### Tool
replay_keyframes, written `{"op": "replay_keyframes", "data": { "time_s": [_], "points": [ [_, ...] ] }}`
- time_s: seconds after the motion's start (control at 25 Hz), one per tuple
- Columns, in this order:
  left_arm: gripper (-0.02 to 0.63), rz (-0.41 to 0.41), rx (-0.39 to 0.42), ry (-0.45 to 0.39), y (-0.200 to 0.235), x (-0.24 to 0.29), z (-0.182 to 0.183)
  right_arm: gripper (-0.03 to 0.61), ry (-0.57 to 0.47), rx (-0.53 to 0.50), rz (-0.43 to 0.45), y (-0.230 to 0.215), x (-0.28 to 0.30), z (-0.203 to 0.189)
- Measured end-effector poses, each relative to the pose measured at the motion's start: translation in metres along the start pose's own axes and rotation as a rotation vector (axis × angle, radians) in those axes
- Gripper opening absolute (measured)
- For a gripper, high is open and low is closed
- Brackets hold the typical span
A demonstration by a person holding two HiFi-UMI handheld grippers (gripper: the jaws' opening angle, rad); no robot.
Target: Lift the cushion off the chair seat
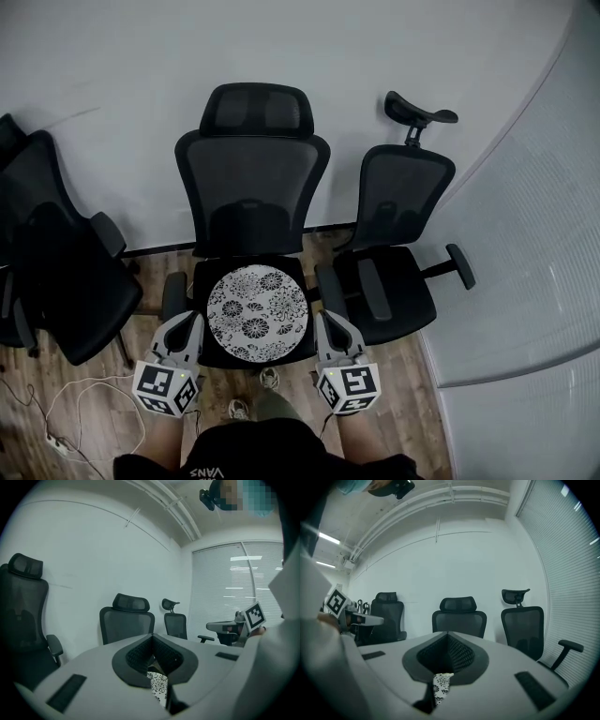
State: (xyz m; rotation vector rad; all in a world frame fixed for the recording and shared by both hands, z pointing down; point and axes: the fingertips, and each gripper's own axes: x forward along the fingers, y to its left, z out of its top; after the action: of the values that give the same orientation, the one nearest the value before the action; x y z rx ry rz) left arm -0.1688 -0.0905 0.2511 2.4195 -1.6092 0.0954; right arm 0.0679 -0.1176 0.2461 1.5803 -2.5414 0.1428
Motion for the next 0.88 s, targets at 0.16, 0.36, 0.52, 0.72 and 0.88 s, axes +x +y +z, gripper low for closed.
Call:
{"op": "replay_keyframes", "data": {
  "time_s": [0.16,0.36,0.52,0.72,0.88],
  "points": [
    [0.011,0.022,-0.003,-0.006,0.005,0.016,0.006,0.017,0.004,-0.009,0.026,-0.007,0.017,0.003],
    [0.011,0.035,0.004,-0.014,0.006,0.040,0.014,0.017,0.002,-0.009,0.048,-0.022,0.041,0.007],
    [0.011,0.053,0.007,-0.020,0.008,0.058,0.019,0.017,-0.003,-0.015,0.074,-0.033,0.060,0.010],
    [0.011,0.074,0.009,-0.031,0.011,0.084,0.027,0.017,-0.009,-0.025,0.097,-0.051,0.083,0.017],
    [0.011,0.095,0.015,-0.038,0.010,0.103,0.032,0.017,-0.015,-0.026,0.117,-0.067,0.099,0.019]
  ]
}}
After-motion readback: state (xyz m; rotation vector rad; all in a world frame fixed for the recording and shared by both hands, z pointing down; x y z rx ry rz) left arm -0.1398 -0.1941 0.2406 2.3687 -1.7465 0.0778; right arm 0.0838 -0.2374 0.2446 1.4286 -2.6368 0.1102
